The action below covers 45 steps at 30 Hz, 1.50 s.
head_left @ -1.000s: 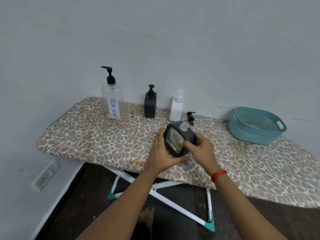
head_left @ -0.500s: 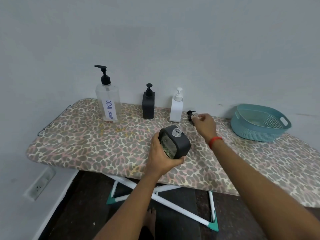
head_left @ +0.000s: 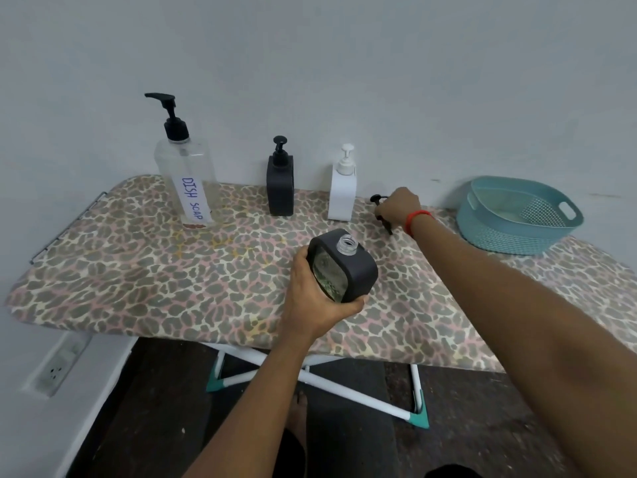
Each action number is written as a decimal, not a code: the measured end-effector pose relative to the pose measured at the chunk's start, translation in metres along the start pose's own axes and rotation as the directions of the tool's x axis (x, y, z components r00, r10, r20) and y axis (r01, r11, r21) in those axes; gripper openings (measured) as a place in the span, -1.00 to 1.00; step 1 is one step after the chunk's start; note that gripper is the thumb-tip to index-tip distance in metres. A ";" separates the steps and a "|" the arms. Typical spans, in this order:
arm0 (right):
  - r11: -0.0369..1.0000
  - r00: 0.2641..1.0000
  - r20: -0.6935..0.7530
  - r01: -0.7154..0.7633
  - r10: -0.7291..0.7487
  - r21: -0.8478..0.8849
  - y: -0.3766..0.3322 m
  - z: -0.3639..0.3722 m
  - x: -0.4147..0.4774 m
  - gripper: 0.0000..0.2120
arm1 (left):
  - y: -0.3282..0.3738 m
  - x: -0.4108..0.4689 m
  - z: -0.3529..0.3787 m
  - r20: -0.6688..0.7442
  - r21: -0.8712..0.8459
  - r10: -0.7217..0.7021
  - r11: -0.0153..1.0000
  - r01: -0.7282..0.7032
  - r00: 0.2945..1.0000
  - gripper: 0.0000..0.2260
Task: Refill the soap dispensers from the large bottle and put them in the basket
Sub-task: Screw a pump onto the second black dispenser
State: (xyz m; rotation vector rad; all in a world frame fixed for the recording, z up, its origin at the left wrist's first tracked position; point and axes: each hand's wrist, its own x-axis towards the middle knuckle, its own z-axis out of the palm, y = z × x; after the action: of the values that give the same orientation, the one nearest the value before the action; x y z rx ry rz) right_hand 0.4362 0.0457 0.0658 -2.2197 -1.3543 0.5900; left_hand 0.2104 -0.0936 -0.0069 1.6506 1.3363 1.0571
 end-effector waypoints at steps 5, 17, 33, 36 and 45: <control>0.740 0.966 -0.150 0.259 -0.212 0.621 0.001 -0.038 -0.072 -0.95 | 0.005 -0.001 -0.001 0.005 0.018 -0.013 1.000 0.013 1.000 0.11; 0.422 0.852 -0.346 0.501 -0.393 0.756 -0.023 -0.051 -0.171 -0.70 | 0.008 -0.003 -0.001 0.001 0.051 -0.020 0.999 0.020 1.000 0.15; 0.562 0.819 -0.284 0.555 -0.499 0.613 -0.048 -0.085 -0.233 -0.73 | 0.081 -0.037 -0.037 -0.078 -0.133 0.160 0.977 -0.169 0.984 0.01; 0.498 0.776 -0.342 0.612 -0.531 0.614 -0.062 -0.123 -0.265 -0.76 | 0.125 -0.056 -0.055 -0.108 -0.155 0.239 0.955 -0.254 0.965 -0.04; 0.479 0.739 -0.357 0.653 -0.571 0.587 -0.086 -0.207 -0.371 -0.73 | 0.247 -0.128 -0.106 -0.148 -0.201 0.406 0.881 -0.429 0.902 -0.15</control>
State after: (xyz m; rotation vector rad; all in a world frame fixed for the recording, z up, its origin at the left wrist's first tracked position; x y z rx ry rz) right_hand 0.3406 -0.2891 0.3247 -1.0293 -1.4371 0.5452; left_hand 0.1877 -0.2567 0.2413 1.7665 0.8881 1.5067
